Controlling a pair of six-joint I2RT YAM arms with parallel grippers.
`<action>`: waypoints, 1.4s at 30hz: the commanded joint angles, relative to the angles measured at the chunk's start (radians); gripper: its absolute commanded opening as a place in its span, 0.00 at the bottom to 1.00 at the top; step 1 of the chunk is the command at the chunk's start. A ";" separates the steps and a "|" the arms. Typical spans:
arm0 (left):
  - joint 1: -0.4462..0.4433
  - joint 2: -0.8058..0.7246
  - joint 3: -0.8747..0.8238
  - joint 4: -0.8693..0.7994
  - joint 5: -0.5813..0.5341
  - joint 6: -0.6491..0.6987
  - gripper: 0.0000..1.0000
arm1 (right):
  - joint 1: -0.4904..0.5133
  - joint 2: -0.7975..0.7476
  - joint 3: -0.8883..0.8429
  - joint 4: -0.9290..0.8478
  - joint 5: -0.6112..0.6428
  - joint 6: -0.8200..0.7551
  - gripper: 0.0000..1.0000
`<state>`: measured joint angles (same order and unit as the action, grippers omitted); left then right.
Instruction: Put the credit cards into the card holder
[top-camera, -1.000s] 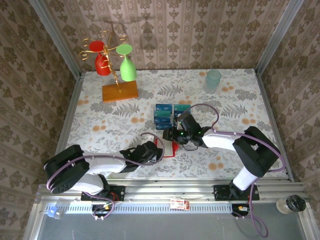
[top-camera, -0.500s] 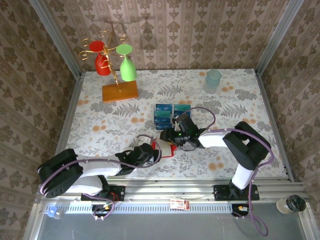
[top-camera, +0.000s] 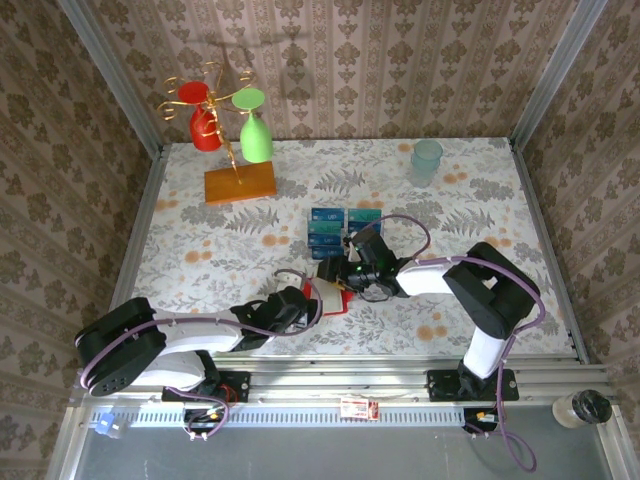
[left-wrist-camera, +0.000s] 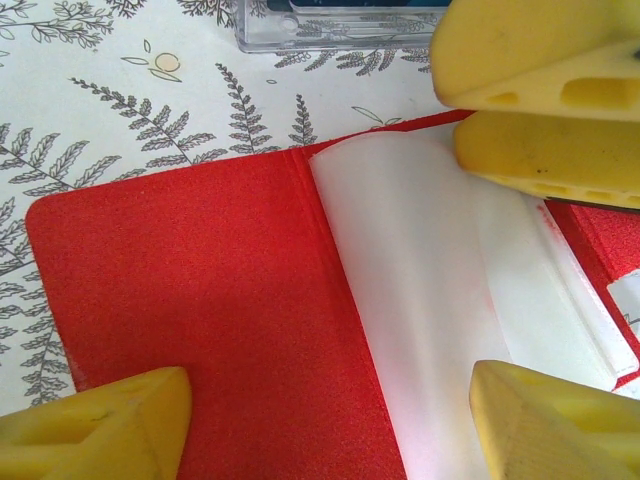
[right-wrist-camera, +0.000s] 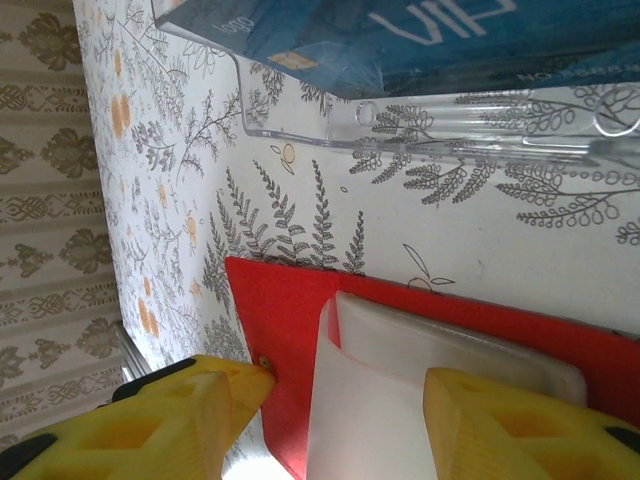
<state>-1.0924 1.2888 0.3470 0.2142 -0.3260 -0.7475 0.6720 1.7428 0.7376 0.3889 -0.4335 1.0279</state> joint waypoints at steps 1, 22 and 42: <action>-0.001 -0.005 -0.013 0.003 0.002 -0.004 0.74 | 0.001 -0.061 -0.023 -0.037 0.020 -0.012 0.55; -0.001 -0.019 -0.026 0.018 -0.004 -0.005 0.73 | 0.020 0.003 -0.040 0.035 -0.008 0.037 0.59; -0.001 -0.047 -0.027 0.006 -0.009 -0.001 0.77 | 0.027 -0.011 0.022 0.010 -0.069 0.009 0.56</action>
<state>-1.0927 1.2640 0.3336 0.2314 -0.3264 -0.7475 0.6880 1.7298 0.7345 0.4152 -0.4770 1.0477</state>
